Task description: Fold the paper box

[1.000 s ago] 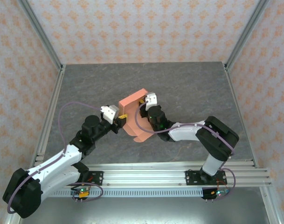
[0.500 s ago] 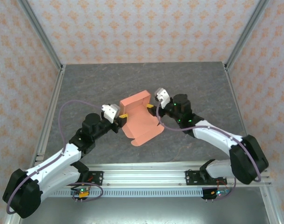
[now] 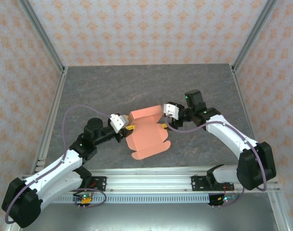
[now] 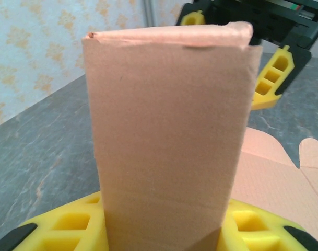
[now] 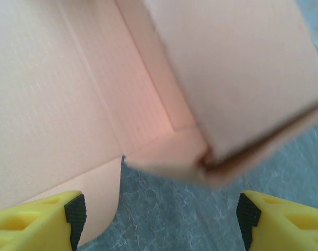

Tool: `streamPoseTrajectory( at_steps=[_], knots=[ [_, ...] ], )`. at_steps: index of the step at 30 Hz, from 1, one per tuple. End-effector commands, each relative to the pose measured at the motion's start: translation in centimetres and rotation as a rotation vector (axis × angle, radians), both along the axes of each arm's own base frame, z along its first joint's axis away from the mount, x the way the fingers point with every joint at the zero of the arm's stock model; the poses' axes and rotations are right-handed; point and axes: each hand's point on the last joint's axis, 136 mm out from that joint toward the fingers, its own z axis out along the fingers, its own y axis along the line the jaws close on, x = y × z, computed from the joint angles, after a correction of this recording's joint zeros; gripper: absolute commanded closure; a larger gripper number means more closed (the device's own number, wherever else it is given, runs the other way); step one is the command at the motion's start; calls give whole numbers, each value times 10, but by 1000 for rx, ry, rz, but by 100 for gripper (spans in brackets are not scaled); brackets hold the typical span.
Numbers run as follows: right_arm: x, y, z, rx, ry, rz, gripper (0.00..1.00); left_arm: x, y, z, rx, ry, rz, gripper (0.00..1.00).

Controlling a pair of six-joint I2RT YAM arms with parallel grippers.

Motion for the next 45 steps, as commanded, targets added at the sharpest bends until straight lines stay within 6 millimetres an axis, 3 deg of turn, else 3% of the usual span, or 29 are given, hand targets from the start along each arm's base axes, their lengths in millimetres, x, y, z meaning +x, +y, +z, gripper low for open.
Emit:
streamPoseTrajectory(
  at_steps=[1, 7, 15, 26, 35, 37, 38, 41, 45],
  knots=[
    [-22, 4, -3, -2, -3, 152, 22, -19, -13, 2, -3, -34, -130, 70],
    [-42, 5, -3, -22, 79, 261, 25, -24, -16, 3, -1, -43, -158, 69],
    [-48, 13, -2, -8, 122, 302, 32, -25, -20, 1, 5, -26, -177, 69],
    [-35, 15, -2, -20, 92, 241, 65, -21, -17, 0, 11, -29, -147, 70],
    [-31, 17, 1, 4, 128, 189, 75, -22, -18, -1, 15, -23, -151, 70],
    [-33, 17, 1, 6, 138, 184, 70, -22, -18, -1, 15, -23, -150, 70],
    [-36, 16, 1, 6, 152, 189, 58, -22, -17, -1, 15, -24, -148, 70],
    [-43, 11, 0, -23, 157, 201, 45, -21, -16, -1, 15, -28, -140, 70],
    [-52, 0, 0, -71, 139, 220, 41, -20, -15, -1, 16, -33, -126, 70]
  ],
)
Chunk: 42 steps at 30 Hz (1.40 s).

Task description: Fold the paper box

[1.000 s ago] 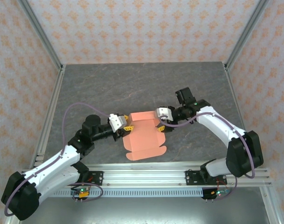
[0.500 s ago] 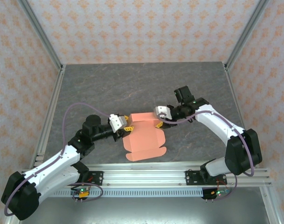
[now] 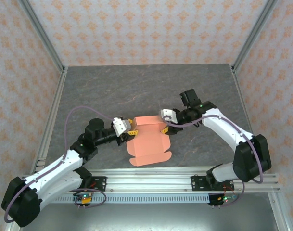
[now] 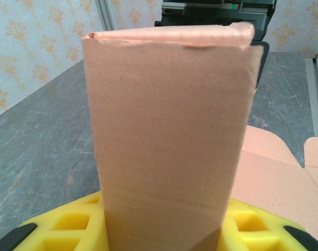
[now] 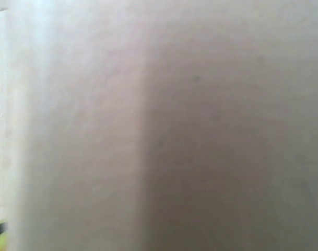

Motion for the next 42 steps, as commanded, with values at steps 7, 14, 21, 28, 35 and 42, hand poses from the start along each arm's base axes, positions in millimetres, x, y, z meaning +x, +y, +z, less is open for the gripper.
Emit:
streamPoseTrajectory(
  at_steps=[7, 14, 21, 28, 35, 42],
  knots=[
    [-16, -16, 17, -40, -21, 22, 46, 1, 1, -3, 25, -23, 11, 70],
    [-14, -14, 26, -40, 13, 10, 52, 1, 0, -4, 36, -13, 3, 70],
    [-13, -11, 30, -25, 42, -1, 45, 2, -1, -7, 43, -2, 1, 70],
    [-16, -9, 28, -8, 67, 12, 42, 3, 0, -7, 46, -1, 10, 70],
    [-9, -9, 24, -22, 42, 5, 72, 3, 0, -7, 45, -4, 11, 70],
    [-5, -8, 27, -12, 30, -32, 43, 7, 3, -7, 40, -1, 44, 70]
  ],
)
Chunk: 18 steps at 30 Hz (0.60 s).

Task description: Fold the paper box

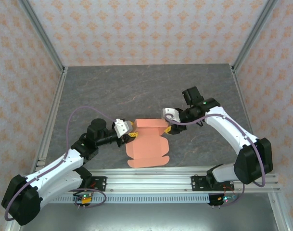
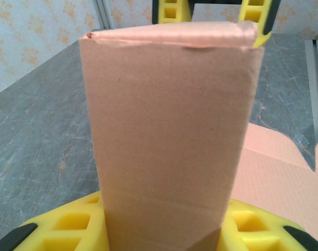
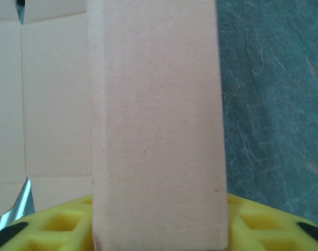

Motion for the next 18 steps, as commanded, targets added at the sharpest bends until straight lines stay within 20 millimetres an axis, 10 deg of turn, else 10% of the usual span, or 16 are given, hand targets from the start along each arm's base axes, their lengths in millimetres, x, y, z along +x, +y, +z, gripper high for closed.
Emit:
streamPoseTrajectory(
  at_steps=[1, 2, 3, 11, 18],
  knots=[
    [4, 3, 12, 34, -24, -22, 41, 12, 5, 10, -8, -37, 71, 70],
    [7, 3, 12, 37, -22, -51, 33, 16, 8, 8, 0, -31, 104, 70],
    [13, 3, 12, 39, -28, -101, 1, 24, 15, 6, 10, -23, 163, 70],
    [76, -22, 41, 138, -124, -638, 1, 54, 21, 2, -33, 112, 334, 70],
    [119, -125, 87, 425, -44, -1577, 1, 82, 39, 10, -231, 272, 597, 70]
  ],
)
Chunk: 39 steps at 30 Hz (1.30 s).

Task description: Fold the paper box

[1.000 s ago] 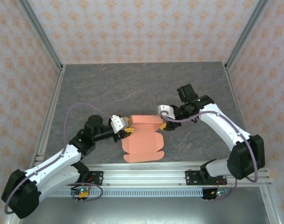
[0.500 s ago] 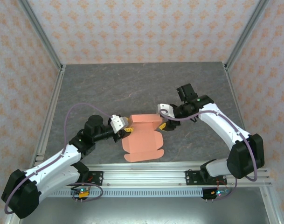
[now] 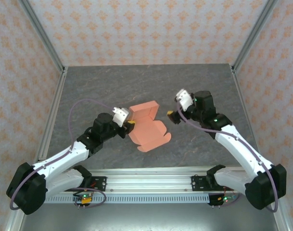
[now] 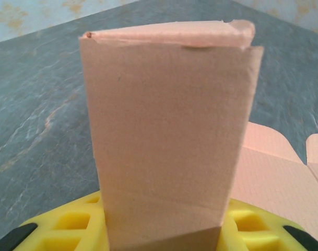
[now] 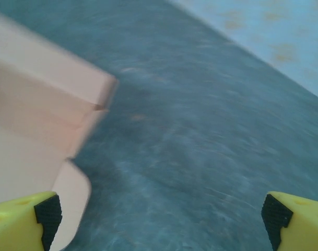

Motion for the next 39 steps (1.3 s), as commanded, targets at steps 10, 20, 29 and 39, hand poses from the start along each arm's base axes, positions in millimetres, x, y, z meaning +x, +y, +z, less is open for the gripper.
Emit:
streamPoseTrajectory(
  at_steps=[10, 20, 29, 39],
  knots=[
    [-26, -7, 4, 1100, 685, -767, 3, 34, 34, 33, -352, 10, 403, 71],
    [-41, 64, -11, 1280, 923, -655, 20, 41, 39, 31, -402, 43, 474, 71],
    [-39, 109, -14, 1256, 939, -576, 46, 39, 38, 33, -434, 58, 478, 70],
    [-28, 125, -32, 1227, 937, -593, 92, 39, 32, 34, -442, 65, 447, 68]
  ],
)
